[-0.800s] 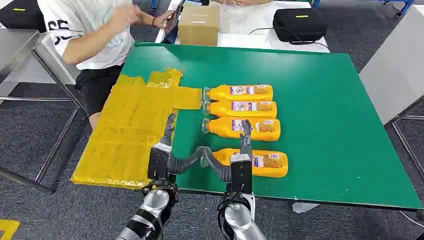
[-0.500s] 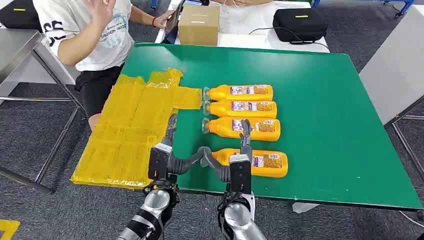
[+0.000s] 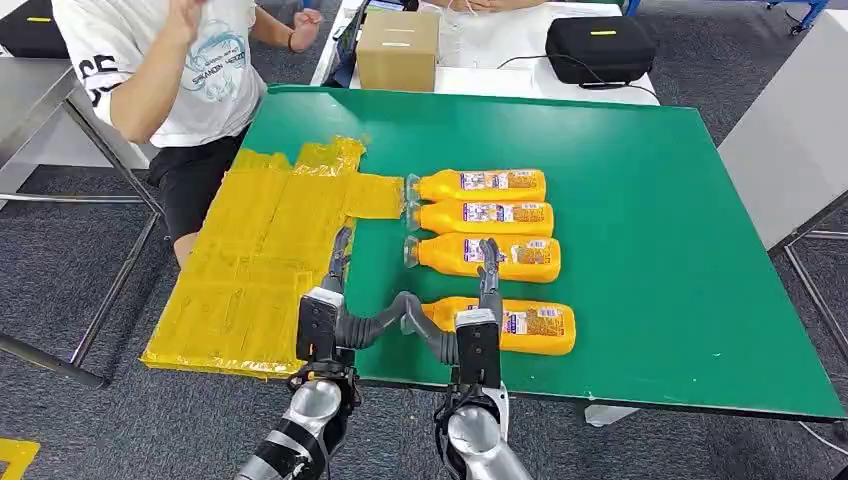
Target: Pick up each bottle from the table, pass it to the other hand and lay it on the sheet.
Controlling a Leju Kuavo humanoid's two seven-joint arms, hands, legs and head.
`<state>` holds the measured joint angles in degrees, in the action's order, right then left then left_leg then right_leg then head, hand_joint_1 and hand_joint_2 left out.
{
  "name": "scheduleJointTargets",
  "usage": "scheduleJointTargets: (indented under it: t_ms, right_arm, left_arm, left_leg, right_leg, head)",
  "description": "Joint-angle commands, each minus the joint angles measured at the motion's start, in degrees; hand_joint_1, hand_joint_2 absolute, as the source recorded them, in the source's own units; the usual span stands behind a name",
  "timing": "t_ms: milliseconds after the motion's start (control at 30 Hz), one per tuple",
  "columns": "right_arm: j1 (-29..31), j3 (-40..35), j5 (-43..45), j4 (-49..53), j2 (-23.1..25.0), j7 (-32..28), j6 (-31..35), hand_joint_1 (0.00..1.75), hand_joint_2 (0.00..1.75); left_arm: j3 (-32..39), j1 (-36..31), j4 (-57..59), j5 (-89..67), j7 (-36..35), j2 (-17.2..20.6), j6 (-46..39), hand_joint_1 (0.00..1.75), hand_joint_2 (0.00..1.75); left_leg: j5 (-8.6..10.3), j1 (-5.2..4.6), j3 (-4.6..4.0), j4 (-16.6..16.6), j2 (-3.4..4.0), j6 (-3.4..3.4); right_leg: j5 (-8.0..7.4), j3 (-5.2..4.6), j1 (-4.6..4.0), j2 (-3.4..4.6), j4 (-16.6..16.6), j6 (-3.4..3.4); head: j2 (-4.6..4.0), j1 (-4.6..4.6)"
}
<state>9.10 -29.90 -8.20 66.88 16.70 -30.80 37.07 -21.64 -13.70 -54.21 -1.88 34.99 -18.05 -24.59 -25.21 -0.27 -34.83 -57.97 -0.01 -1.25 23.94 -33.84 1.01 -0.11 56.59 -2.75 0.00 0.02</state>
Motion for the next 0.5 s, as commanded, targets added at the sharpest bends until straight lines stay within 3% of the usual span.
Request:
scheduleJointTargets:
  t_ms: [33,267,500]
  right_arm:
    - [-2.1,-1.5,0.0,-3.3,0.9,0.3,0.2,0.0,1.75]
    - [-1.9,-1.6,-0.6,-3.7,0.8,0.4,0.5,0.0,1.75]
    - [-2.1,-0.5,-12.3,-8.0,-0.1,5.0,2.9,0.0,1.75]
  left_arm:
    - [1.2,-1.1,2.1,0.1,0.1,1.4,0.1,0.0,1.75]
    - [1.2,-1.0,2.1,0.0,0.2,1.1,-0.1,0.0,1.75]
    - [3.0,-1.2,1.8,-1.5,0.1,1.3,-0.8,0.0,1.75]
  left_leg:
    - [-0.04,0.04,0.2,0.1,0.01,0.06]
    - [-0.21,0.16,0.55,0.1,0.02,0.17]
    - [-0.13,0.13,0.52,0.2,0.04,0.15]
  right_leg:
    - [0.04,0.2,-0.04,0.01,-0.1,0.07]
    - [0.18,0.57,-0.16,0.02,-0.1,0.22]
    - [0.1,0.53,-0.13,0.05,-0.2,0.18]
  head:
    - [0.0,0.0]
    - [0.0,0.02]
    - [0.0,0.02]
